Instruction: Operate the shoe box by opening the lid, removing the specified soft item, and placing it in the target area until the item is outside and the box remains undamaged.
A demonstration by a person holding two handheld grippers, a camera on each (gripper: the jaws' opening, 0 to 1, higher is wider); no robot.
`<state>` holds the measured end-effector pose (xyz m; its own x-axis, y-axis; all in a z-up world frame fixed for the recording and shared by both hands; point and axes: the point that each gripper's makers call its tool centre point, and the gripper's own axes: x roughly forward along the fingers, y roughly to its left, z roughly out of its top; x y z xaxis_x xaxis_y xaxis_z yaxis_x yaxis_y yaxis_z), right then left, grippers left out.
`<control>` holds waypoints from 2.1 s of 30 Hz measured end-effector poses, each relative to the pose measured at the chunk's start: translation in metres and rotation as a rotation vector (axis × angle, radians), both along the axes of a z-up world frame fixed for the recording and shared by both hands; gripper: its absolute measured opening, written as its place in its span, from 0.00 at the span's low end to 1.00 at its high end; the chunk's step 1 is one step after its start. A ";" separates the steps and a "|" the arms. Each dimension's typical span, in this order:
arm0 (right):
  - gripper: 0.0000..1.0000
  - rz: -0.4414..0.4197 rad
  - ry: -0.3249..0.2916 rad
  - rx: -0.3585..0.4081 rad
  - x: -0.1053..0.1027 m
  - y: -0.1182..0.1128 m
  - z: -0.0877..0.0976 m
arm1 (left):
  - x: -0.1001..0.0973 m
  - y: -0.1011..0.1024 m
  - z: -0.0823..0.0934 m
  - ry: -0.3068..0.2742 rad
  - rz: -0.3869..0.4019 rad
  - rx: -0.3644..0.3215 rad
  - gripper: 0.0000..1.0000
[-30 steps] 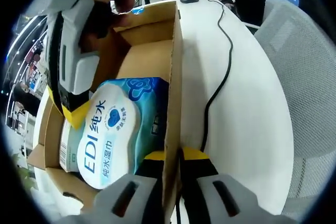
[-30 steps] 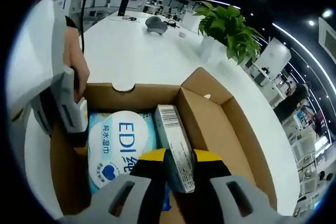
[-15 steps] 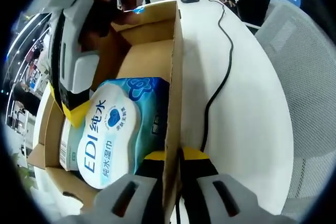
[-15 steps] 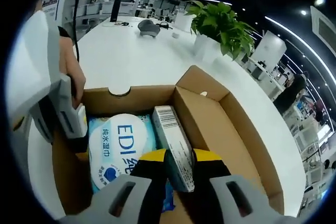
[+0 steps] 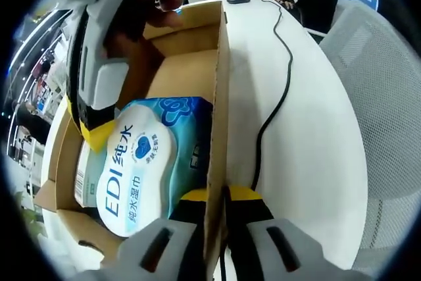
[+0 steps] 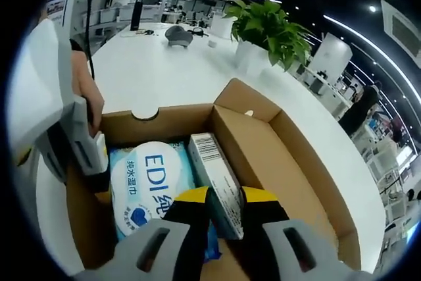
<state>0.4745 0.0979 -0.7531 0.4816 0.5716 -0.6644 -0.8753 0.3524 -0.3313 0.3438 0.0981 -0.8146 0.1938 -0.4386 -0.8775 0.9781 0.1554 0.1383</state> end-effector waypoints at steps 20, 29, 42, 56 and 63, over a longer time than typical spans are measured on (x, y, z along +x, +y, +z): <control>0.14 -0.128 0.005 -0.009 -0.006 -0.054 -0.001 | 0.000 0.001 0.000 0.006 0.005 0.000 0.03; 0.14 -0.179 0.012 0.023 -0.008 -0.076 -0.001 | 0.000 0.002 0.000 0.010 0.014 -0.001 0.03; 0.14 -0.256 0.073 0.060 -0.015 -0.090 0.001 | 0.000 0.002 -0.001 0.012 0.018 -0.002 0.03; 0.11 -0.357 0.128 0.058 -0.027 -0.103 0.002 | 0.001 0.002 0.000 0.023 0.022 -0.002 0.03; 0.12 -0.335 0.144 0.064 -0.033 -0.106 0.002 | 0.000 0.001 0.000 0.016 0.021 -0.002 0.04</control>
